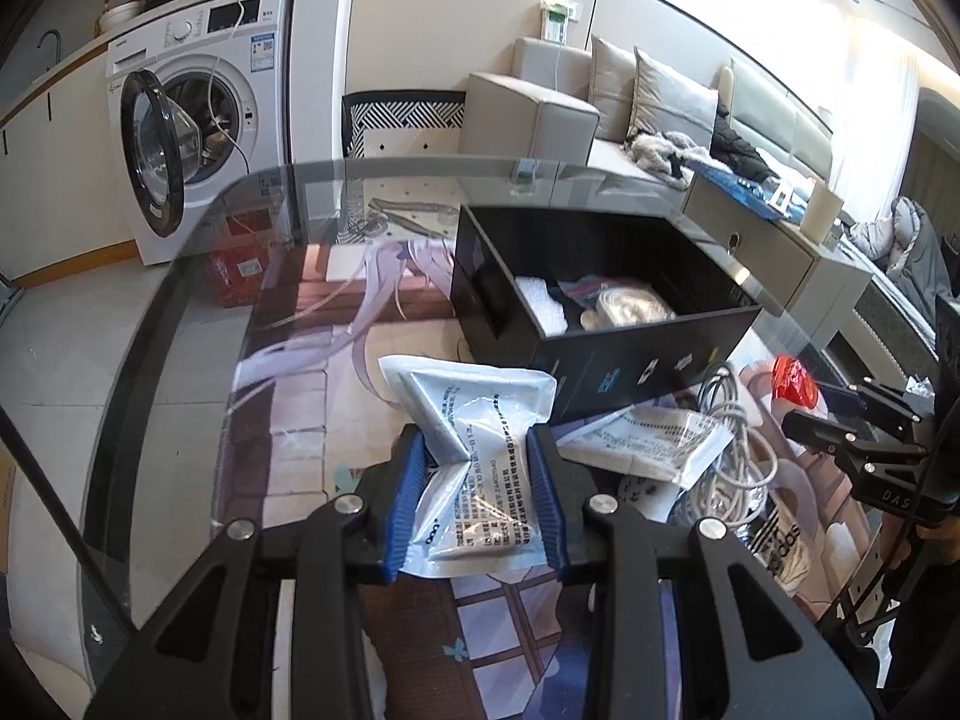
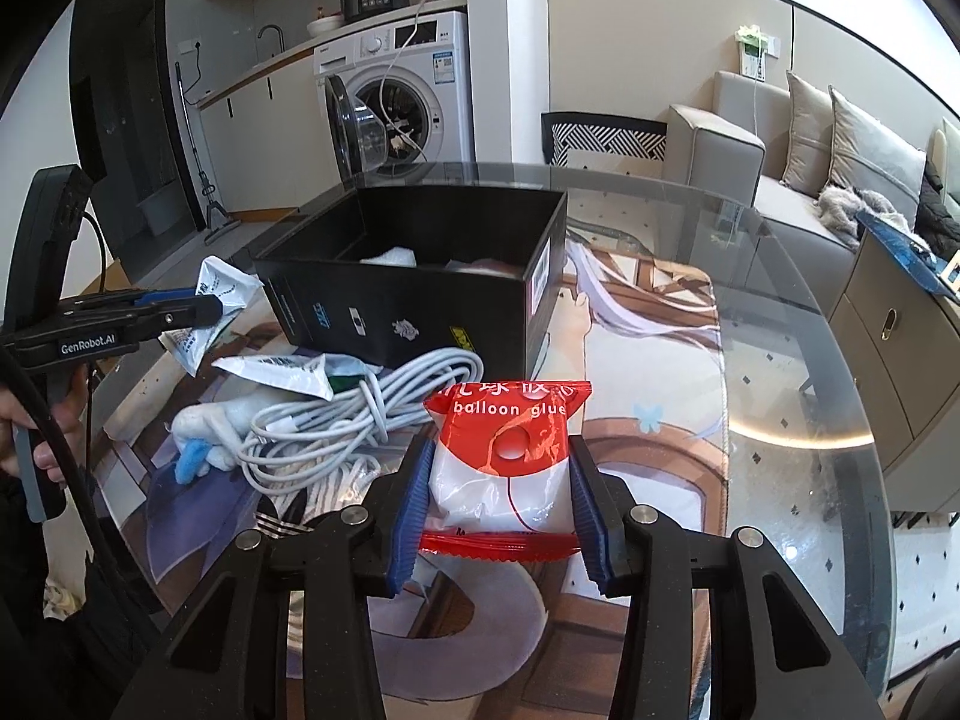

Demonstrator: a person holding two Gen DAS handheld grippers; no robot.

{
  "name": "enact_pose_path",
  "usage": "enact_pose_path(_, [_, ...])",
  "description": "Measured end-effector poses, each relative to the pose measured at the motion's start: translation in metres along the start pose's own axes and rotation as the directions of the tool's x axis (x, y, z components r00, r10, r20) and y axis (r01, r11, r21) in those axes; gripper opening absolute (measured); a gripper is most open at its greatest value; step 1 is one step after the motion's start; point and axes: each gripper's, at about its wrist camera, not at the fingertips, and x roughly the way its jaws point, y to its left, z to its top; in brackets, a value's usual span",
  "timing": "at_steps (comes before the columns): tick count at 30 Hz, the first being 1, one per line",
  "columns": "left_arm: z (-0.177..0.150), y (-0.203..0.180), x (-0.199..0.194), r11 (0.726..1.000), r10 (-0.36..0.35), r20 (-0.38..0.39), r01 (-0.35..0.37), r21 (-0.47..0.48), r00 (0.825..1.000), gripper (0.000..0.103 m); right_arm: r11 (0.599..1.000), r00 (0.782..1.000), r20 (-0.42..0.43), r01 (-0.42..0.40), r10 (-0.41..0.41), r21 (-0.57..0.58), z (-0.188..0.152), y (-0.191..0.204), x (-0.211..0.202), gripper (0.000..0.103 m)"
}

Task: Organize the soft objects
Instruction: 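Carry the white packet over the box with left tool while right carries glue packet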

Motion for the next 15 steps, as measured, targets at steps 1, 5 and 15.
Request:
enact_pose_path(1, [0.001,0.0,-0.002,1.0,-0.002,0.008,0.002,-0.003,1.0,0.033,1.0,1.0,0.007,0.0,0.0,0.0,0.001,0.0,-0.002,0.044])
enact_pose_path(5, [0.005,0.0,-0.014,1.0,-0.01,0.044,0.01,-0.006,0.999,0.033,1.0,0.999,0.033,0.003,-0.003,0.005,0.004,0.0,-0.01,0.044])
enact_pose_path(15, [0.018,-0.007,-0.04,0.999,-0.04,0.134,0.042,-0.008,0.99,0.033,1.0,0.995,0.103,-0.005,0.003,0.013,0.014,-0.001,-0.029,0.044])
